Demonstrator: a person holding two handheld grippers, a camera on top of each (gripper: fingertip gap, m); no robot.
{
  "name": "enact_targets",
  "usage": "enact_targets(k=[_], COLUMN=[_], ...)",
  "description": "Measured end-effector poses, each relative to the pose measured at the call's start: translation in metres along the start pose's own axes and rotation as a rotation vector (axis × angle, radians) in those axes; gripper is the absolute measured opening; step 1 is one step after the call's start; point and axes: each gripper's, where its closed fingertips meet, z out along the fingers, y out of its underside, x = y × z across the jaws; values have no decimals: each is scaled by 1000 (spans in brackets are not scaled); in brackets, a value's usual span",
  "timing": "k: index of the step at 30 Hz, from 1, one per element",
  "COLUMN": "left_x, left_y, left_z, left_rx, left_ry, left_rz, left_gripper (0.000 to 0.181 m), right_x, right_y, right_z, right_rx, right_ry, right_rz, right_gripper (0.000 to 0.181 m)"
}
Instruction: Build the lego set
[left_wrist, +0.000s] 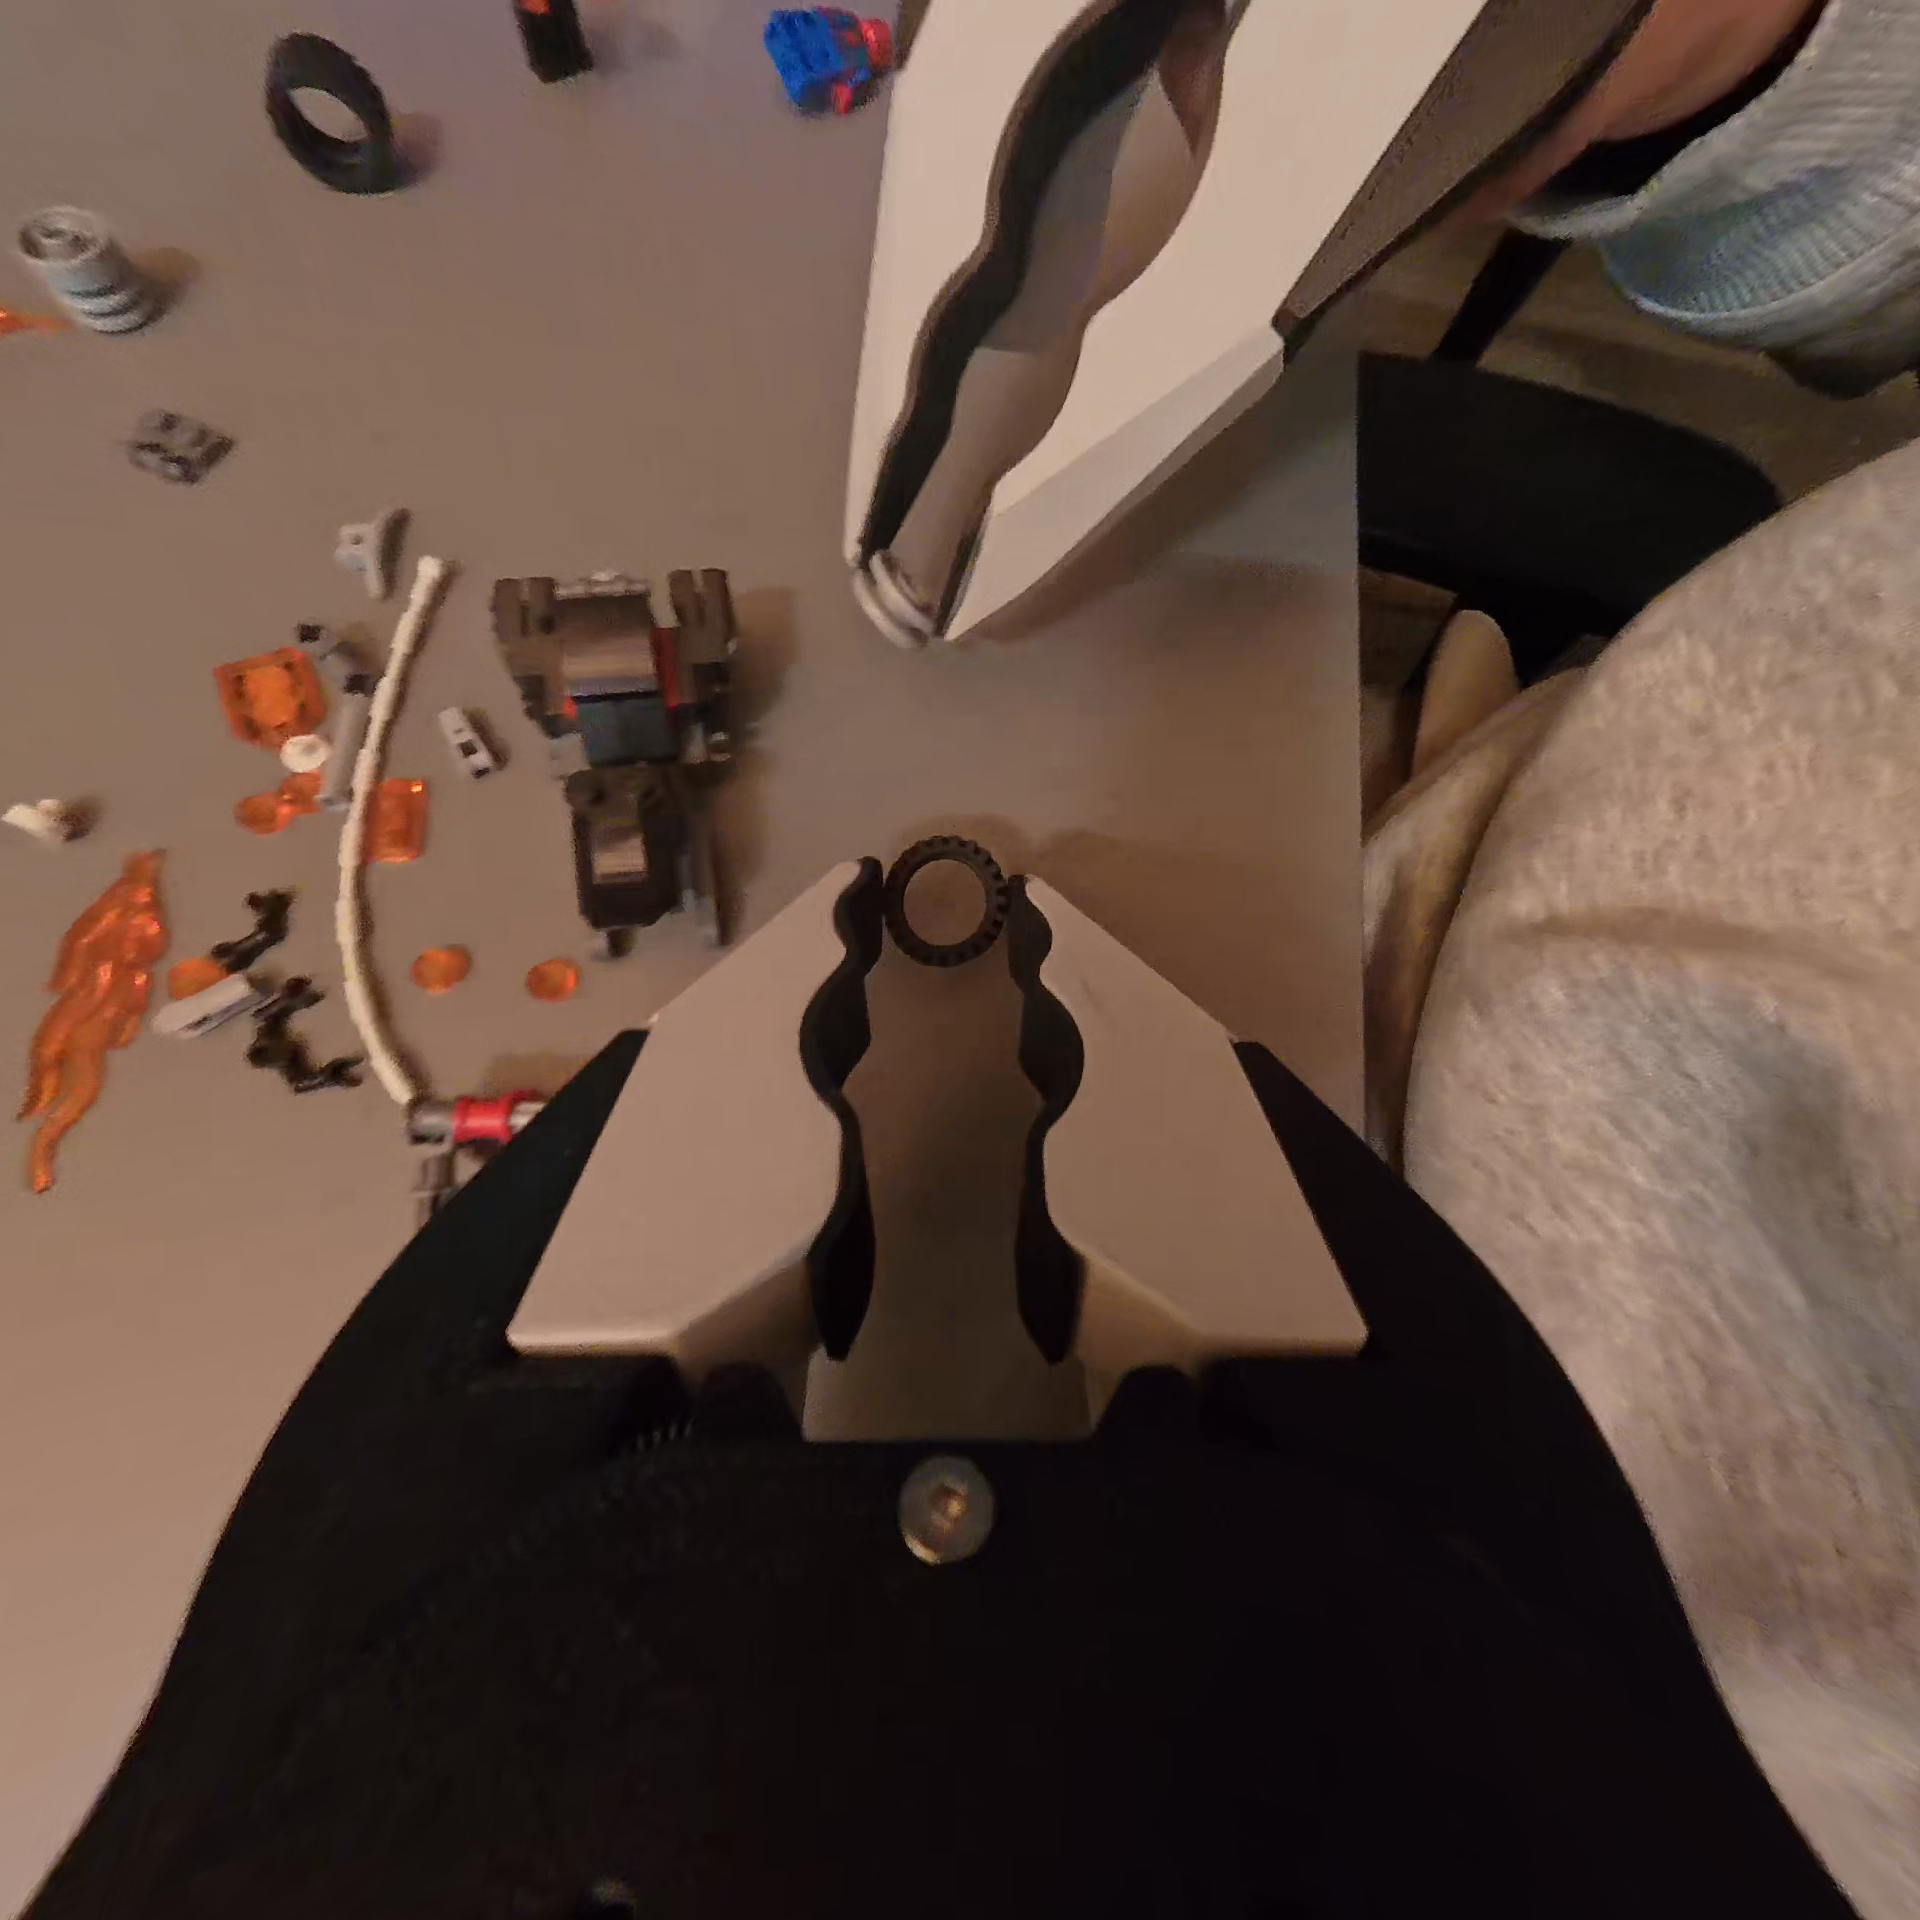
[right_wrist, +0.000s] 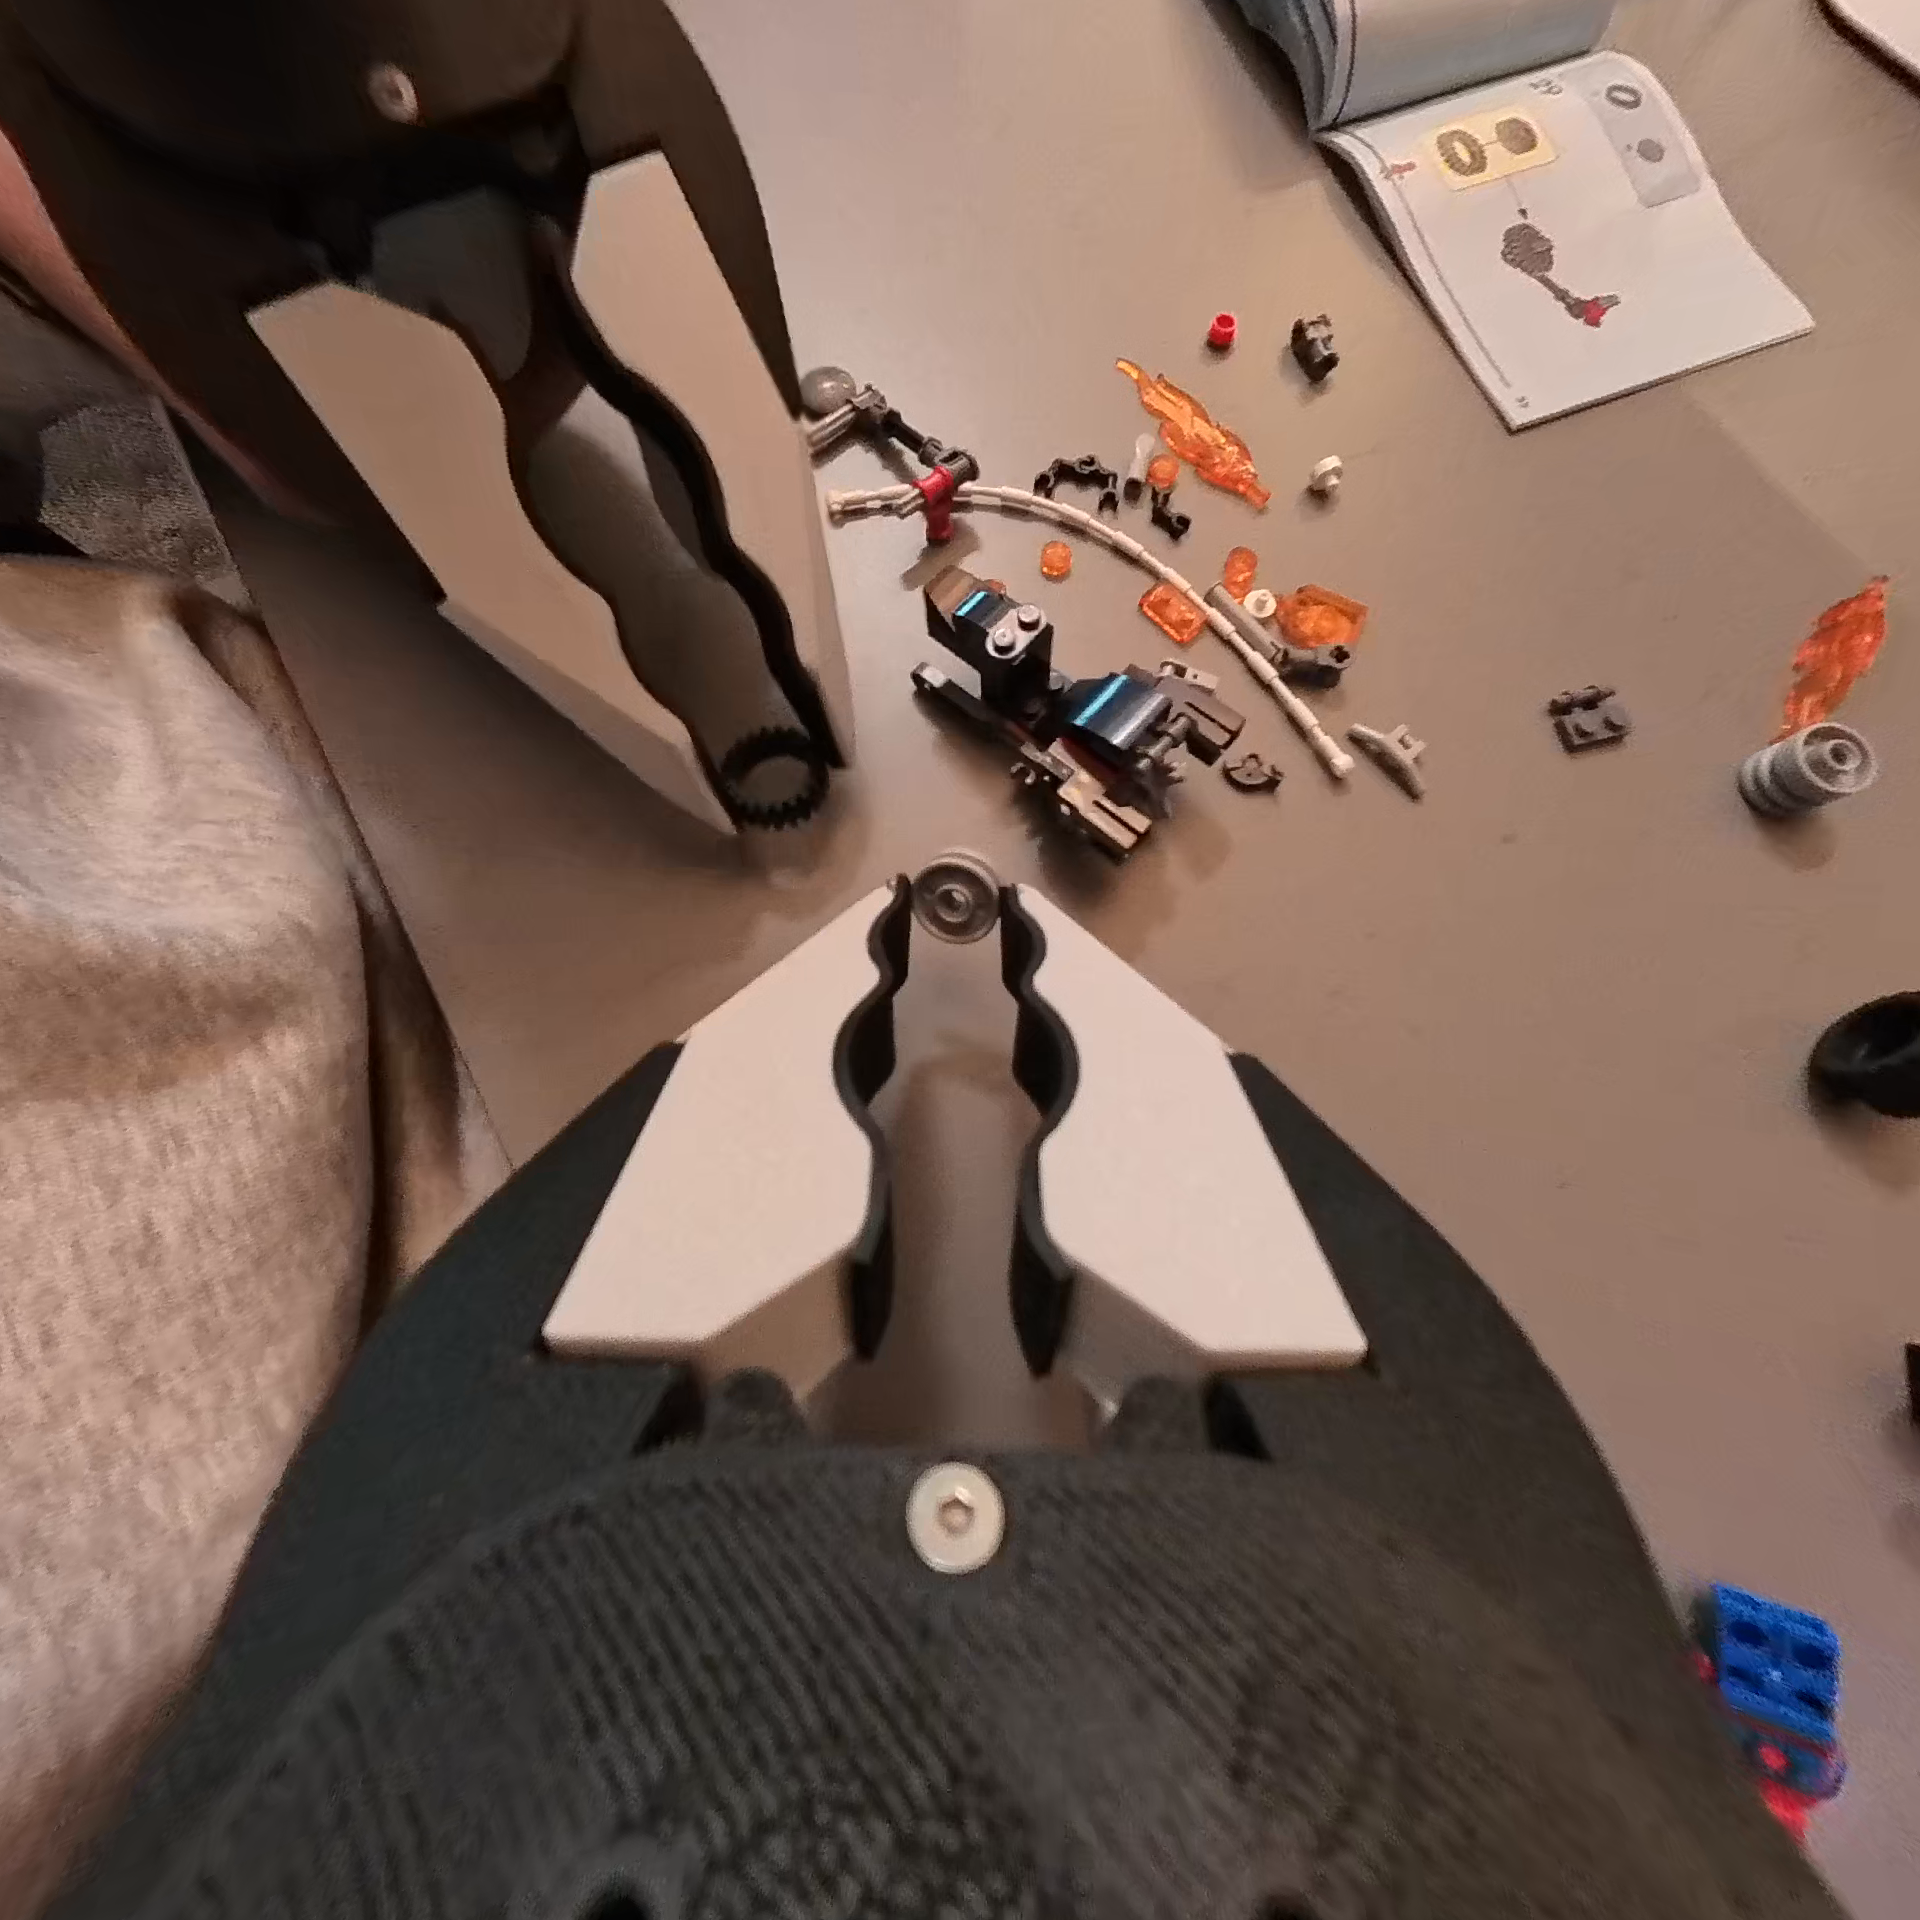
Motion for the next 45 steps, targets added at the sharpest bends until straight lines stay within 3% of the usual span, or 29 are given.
enact_targets(k=[7, 16, 22, 36, 41, 45], left_x=[4, 4, 3, -2, -4, 4], left_y=[-5, -1, -4, -16, -12, -1], left_z=[4, -1, -16, -45, -42, -28], left_rx=[17, 23, 106, 306, 273, 155], left_ry=[9, 11, -6, 43, 36, 27], left_rz=[-33, -62, -95, -212, -236, -199], left_gripper=[24, 34, 36, 35, 36, 40], right_x=[-6, -16, -13, -13, -11, -9], right_y=[1, 26, 23, 18, 23, 25], right_z=[0, 8, 9, -1, 6, 10], right_rx=[-11, -135, -167, -256, -361, -429], right_ry=[-6, -48, -64, -42, 1, 15], right_rz=[-1, 83, 139, 47, -57, -140], right_gripper=[15, 15, 19, 36, 31, 12])
